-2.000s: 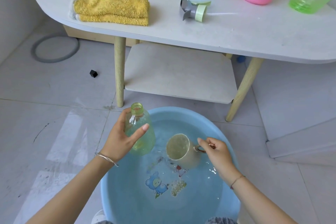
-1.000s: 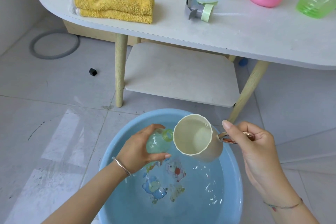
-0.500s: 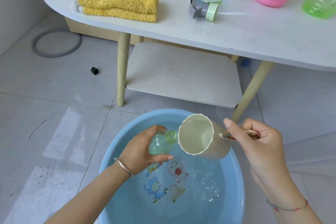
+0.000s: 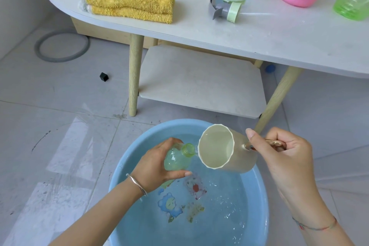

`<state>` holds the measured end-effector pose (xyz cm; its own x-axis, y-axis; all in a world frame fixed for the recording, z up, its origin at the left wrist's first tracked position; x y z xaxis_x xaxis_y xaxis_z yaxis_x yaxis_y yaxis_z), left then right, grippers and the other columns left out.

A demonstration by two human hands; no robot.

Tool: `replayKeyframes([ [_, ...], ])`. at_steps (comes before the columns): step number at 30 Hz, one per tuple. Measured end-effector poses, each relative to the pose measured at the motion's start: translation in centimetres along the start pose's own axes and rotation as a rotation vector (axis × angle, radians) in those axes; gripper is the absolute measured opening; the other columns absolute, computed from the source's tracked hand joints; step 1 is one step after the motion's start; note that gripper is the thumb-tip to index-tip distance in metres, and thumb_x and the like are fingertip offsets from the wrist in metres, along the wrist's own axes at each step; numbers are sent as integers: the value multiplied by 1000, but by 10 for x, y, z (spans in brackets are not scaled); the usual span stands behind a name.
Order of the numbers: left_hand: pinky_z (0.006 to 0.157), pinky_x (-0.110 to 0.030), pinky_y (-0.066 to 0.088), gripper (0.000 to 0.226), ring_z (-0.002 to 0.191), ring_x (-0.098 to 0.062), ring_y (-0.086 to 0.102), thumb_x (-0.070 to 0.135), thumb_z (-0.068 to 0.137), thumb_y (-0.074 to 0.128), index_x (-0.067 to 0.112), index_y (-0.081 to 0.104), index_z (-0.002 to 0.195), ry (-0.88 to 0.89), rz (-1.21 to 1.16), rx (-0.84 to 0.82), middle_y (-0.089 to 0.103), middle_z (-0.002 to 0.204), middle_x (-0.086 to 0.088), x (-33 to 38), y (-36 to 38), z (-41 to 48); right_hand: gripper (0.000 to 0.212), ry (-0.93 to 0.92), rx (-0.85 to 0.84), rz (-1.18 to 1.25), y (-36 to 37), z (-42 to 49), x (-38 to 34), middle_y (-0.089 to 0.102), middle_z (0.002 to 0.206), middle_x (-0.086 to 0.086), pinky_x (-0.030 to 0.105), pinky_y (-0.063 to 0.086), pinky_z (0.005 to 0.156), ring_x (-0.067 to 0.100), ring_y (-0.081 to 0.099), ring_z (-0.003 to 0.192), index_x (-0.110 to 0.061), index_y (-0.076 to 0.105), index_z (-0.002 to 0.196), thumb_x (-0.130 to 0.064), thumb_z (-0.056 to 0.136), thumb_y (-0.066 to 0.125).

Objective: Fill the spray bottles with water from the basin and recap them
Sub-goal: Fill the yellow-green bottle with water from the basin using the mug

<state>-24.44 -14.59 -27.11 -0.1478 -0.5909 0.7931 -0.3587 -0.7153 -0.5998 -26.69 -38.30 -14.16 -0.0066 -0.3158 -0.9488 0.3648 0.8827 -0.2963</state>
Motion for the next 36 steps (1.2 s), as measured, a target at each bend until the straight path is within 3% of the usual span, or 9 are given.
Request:
replayKeyframes([
  [6, 92, -19, 44, 81, 109, 1, 54, 83, 57, 59, 36, 44, 122, 7, 23, -22, 56, 118, 22, 2, 4, 3, 51, -29, -2, -30, 2, 0, -6, 28, 34, -11, 12, 19, 43, 6, 24, 38, -3, 32, 49, -8, 78, 74],
  [15, 87, -7, 39, 72, 106, 4, 53, 85, 58, 57, 46, 39, 115, 22, 2, -23, 54, 113, 28, 7, 5, 5, 51, -114, -4, -68, 6, 1, -16, 25, 39, -9, 12, 19, 43, 7, 23, 41, 1, 33, 48, -8, 76, 76],
  [20, 88, -12, 41, 71, 106, 4, 53, 85, 58, 58, 48, 38, 114, 31, 8, -13, 54, 113, 28, 8, 5, 5, 51, -153, -3, -70, 7, 2, -18, 27, 42, -6, 11, 19, 43, 6, 24, 42, 6, 34, 50, -8, 76, 77],
  [28, 93, -23, 46, 71, 108, 3, 55, 85, 58, 57, 46, 39, 115, 42, -10, -2, 55, 115, 27, 8, 6, 4, 47, -239, -18, -81, 7, 4, -19, 35, 50, 3, 10, 25, 50, 5, 30, 47, -2, 36, 51, -21, 73, 73],
  [36, 93, -18, 45, 72, 108, 4, 53, 85, 58, 57, 46, 39, 116, 30, -11, -17, 55, 116, 27, 6, 8, 3, 46, -284, -41, -92, 11, 5, -16, 38, 52, 3, 11, 26, 52, 6, 32, 50, -2, 37, 51, -18, 74, 73],
])
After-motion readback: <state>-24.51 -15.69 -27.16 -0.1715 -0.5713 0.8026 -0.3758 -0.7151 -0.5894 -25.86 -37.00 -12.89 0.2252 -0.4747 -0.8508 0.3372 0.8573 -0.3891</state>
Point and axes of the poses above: each hand's wrist, its own z-axis towards the middle knuckle, its own y-axis out of the palm, x = y × z, the point moved 5 cm from there along z, towards the middle knuckle
